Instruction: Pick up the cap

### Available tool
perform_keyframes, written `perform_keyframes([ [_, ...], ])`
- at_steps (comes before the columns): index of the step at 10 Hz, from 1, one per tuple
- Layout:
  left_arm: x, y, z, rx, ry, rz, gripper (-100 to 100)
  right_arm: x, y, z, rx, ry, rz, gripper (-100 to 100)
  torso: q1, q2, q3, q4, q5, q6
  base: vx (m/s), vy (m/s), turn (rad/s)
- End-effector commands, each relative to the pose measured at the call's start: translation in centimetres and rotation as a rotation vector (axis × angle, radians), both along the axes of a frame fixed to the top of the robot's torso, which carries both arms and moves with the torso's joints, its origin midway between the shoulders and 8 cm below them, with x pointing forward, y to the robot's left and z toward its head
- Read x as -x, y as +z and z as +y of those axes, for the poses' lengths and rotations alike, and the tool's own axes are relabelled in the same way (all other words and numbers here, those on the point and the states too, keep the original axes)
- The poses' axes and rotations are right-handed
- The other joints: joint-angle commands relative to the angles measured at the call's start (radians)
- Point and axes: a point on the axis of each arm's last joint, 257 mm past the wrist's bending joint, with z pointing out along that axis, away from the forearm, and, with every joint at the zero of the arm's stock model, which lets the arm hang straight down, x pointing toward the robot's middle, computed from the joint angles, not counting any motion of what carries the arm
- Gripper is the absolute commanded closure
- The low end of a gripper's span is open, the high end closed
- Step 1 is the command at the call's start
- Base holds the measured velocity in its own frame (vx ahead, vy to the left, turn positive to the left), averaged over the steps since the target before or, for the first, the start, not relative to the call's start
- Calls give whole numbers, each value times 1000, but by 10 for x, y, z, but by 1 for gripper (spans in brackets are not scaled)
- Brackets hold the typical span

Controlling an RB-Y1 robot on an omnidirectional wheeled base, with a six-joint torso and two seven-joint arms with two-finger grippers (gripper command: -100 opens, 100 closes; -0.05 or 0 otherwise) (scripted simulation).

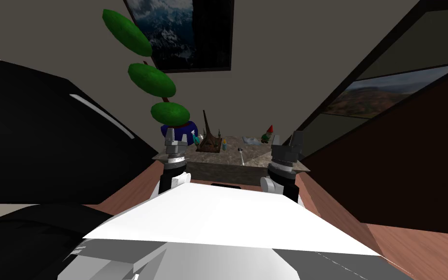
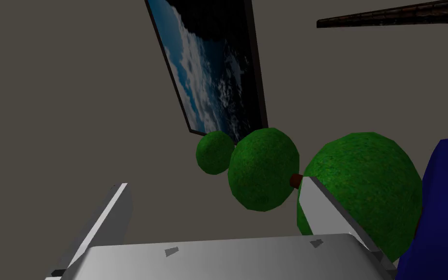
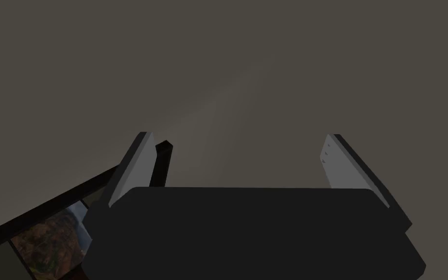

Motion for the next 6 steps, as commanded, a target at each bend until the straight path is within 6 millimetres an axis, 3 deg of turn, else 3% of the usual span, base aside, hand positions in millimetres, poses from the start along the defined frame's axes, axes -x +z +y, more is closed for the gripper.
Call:
perform_keyframes([
  [1,0,0,0,0,0,0,0,-1,-1,6,34,20,7,-100,0,0,0,0,0,0,-51,1,-1],
  [4,0,0,0,0,0,0,0,-7,-8,23,123,81,32,-100,-1,10,6,2,0,0,-156,-2,9],
  [6,0,0,0,0,0,0,0,-12,-18,35,179,127,60,-100,1,14,8,3,0,0,-234,19,31],
])
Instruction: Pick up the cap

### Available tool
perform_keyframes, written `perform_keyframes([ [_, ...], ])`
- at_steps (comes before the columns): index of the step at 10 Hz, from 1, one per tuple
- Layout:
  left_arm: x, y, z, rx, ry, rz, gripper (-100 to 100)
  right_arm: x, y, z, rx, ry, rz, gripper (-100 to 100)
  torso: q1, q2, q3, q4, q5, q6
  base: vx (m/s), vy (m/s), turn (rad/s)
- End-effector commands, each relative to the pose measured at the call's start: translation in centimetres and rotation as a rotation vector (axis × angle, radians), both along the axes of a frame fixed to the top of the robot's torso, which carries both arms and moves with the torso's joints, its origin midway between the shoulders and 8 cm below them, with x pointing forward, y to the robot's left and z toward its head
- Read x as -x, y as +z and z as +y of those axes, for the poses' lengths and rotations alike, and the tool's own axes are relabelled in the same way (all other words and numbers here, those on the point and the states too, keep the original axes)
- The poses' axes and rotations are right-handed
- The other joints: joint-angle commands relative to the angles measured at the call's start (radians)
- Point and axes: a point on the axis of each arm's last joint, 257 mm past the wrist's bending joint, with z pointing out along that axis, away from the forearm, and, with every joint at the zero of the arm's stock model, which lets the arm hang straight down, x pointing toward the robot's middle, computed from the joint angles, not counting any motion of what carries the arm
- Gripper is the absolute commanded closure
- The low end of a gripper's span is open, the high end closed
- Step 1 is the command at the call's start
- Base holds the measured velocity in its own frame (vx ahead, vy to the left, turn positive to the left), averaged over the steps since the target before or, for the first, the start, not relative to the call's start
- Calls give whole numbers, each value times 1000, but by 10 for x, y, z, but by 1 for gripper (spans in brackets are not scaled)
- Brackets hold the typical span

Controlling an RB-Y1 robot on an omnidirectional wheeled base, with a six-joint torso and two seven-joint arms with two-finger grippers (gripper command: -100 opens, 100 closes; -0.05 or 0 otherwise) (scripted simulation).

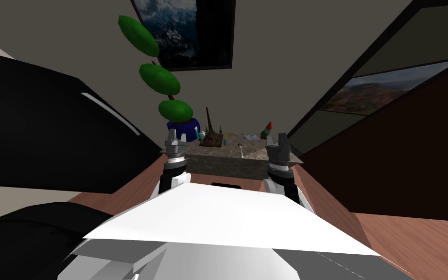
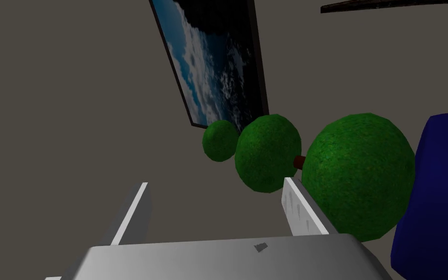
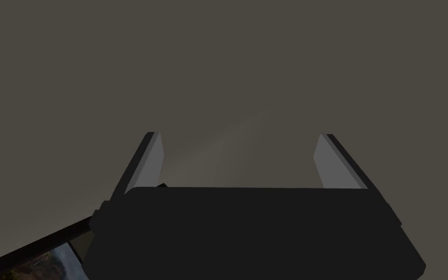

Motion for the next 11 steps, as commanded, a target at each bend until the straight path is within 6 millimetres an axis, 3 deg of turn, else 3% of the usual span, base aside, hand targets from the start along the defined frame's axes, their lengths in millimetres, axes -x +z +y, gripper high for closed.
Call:
perform_keyframes([
  [1,0,0,0,0,0,0,0,-2,-5,4,27,20,12,-100,0,0,0,0,0,0,-183,9,7],
  [5,0,0,0,0,0,0,0,-17,-45,29,153,119,116,-100,-1,-1,0,0,0,0,-223,7,74],
  [6,0,0,0,0,0,0,0,-16,-46,30,167,124,119,-100,1,1,1,0,0,0,-206,27,17],
  [9,0,0,0,0,0,0,0,-29,-97,41,264,192,245,-100,1,-5,-3,-1,0,0,-174,38,141],
  [10,0,0,0,0,0,0,0,-29,-99,41,279,196,249,-100,1,-5,-2,-1,0,0,-142,18,43],
  [11,0,0,0,0,0,0,0,-33,-120,41,313,215,300,-100,-1,-7,-3,-1,0,0,-122,16,156],
])
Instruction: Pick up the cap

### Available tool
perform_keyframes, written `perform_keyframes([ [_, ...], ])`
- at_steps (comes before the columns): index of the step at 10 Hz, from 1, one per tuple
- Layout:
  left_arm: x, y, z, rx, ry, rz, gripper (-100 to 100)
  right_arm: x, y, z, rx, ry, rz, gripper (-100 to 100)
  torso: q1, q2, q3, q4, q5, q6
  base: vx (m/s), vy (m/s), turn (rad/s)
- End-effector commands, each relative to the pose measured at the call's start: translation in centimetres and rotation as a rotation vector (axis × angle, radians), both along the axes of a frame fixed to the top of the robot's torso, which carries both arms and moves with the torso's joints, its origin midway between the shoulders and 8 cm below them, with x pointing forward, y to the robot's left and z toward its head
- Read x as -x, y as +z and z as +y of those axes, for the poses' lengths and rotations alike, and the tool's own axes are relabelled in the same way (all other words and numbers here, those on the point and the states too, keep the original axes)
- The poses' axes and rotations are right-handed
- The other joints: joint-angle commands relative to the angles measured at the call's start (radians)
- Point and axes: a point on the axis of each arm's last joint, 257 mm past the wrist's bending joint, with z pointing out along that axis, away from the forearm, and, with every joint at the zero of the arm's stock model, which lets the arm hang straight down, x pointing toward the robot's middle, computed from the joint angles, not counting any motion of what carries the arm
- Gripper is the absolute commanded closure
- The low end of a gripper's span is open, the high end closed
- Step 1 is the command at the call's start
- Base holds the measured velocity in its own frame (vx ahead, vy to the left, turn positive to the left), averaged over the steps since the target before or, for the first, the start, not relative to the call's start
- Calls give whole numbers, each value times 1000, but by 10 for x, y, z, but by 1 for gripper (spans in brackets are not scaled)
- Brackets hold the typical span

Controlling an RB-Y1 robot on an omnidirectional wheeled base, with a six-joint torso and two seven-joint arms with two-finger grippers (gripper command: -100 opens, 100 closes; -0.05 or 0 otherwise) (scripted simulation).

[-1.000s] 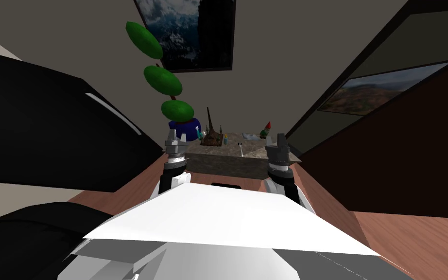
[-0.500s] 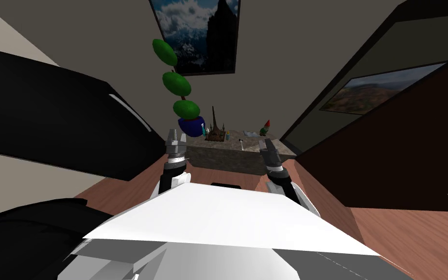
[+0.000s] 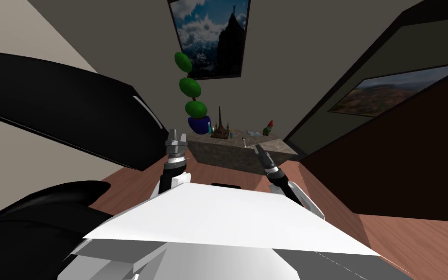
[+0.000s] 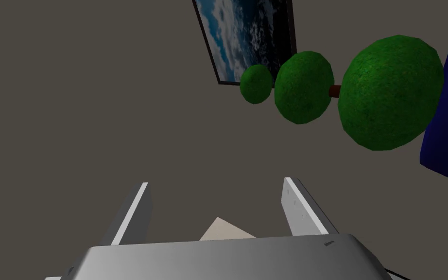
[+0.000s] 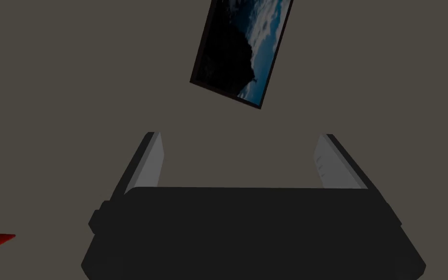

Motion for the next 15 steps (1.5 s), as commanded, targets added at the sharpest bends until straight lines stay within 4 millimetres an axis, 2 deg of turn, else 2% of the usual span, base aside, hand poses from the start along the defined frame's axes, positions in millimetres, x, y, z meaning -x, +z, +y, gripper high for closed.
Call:
perform_keyframes([
  [1,0,0,0,0,0,0,0,-5,-30,3,52,27,69,-100,0,0,0,0,0,0,-149,19,208],
  [2,0,0,0,0,0,0,0,-5,-36,1,69,28,81,-100,0,1,0,0,0,0,-101,17,64],
  [3,0,0,0,0,0,0,0,-8,-60,-2,107,37,137,-100,0,-2,-1,0,0,1,-68,40,160],
  [4,0,0,0,0,0,0,0,-8,-60,-3,116,40,138,-100,1,-4,-2,-1,0,0,-44,32,89],
  [5,0,0,0,0,0,0,0,-10,-85,-9,160,47,197,-100,0,-6,-3,-1,0,0,-43,38,163],
  [6,0,0,0,0,0,0,0,-9,-86,-9,166,49,198,-100,1,-6,-3,-1,0,0,-37,25,100],
  [7,0,0,0,0,0,0,0,-10,-111,-18,207,50,257,-100,0,-7,-4,-1,0,0,-37,31,222],
  [8,0,0,0,0,0,0,0,-10,-112,-19,220,53,259,-100,0,-7,-4,-1,0,0,-25,28,93],
  [9,0,0,0,0,0,0,0,-10,-137,-31,262,50,319,-100,0,-7,-4,-2,0,1,-23,42,194],
  [10,0,0,0,0,0,0,0,-10,-138,-33,277,53,321,-100,1,-8,-4,-2,0,0,-25,31,97],
  [11,0,0,0,0,0,0,0,-9,-160,-44,315,49,376,-100,0,-8,-4,-2,0,1,-26,43,183],
  [12,0,0,0,0,0,0,0,-8,-163,-49,336,49,384,-100,1,-8,-4,-2,0,0,-14,33,96],
  [13,0,0,0,0,0,0,0,-6,-182,-61,375,46,434,-100,0,-8,-5,-2,0,1,-15,51,222],
  [14,0,0,0,0,0,0,0,-5,-188,-70,398,41,448,-100,1,-8,-5,-2,0,0,-14,37,108],
  [15,0,0,0,0,0,0,0,-2,-206,-82,433,36,496,-100,0,-8,-5,-2,0,1,-8,47,209],
])
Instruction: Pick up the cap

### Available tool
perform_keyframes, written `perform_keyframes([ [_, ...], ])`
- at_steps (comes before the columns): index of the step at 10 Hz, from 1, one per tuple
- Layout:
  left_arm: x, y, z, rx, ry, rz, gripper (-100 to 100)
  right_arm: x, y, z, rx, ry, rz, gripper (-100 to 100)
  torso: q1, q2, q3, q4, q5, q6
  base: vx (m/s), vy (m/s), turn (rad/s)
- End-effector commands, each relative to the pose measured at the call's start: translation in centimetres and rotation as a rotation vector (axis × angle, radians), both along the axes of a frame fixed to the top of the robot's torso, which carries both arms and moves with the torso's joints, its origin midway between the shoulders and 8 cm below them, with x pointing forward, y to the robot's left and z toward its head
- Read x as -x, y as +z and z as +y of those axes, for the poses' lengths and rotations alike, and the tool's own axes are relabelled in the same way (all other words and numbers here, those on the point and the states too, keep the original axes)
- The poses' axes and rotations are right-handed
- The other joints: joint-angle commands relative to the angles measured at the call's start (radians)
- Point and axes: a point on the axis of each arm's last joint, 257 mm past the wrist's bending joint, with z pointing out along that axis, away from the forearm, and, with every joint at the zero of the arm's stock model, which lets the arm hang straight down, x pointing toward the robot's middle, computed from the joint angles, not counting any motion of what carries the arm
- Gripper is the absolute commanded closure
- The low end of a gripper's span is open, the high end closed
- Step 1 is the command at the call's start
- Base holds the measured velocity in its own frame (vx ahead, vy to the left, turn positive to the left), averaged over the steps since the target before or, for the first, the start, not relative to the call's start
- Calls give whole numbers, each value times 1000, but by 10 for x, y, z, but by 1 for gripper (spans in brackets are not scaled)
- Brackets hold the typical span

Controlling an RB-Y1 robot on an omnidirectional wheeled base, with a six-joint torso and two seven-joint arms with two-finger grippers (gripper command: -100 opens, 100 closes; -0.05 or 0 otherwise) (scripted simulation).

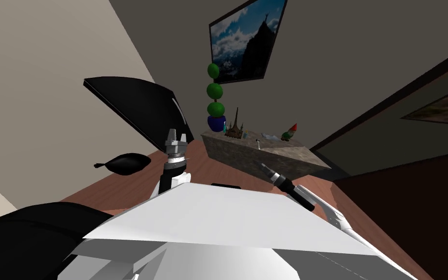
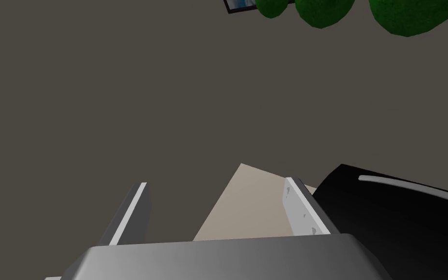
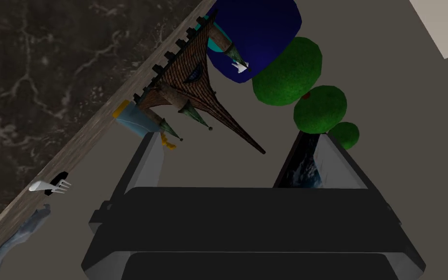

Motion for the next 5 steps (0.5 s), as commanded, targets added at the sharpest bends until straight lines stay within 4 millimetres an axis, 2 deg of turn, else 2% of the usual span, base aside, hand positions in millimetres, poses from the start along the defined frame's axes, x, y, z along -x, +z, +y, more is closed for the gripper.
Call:
perform_keyframes([
  [1,0,0,0,0,0,0,0,4,-14,-21,50,-8,41,-100,0,0,0,0,0,0,-6,38,104],
  [2,0,0,0,0,0,0,0,9,-35,-38,86,-25,92,-100,-1,0,0,0,0,1,-5,50,192],
  [3,0,0,0,0,0,0,0,10,-36,-46,113,-21,99,-100,0,0,0,0,0,0,0,36,112],
  [4,0,0,0,0,0,0,0,17,-55,-66,155,-39,152,-100,-1,0,0,0,0,1,8,46,215],
  [5,0,0,0,0,0,0,0,18,-54,-75,188,-32,158,-100,0,-1,0,0,0,0,10,34,108],
])
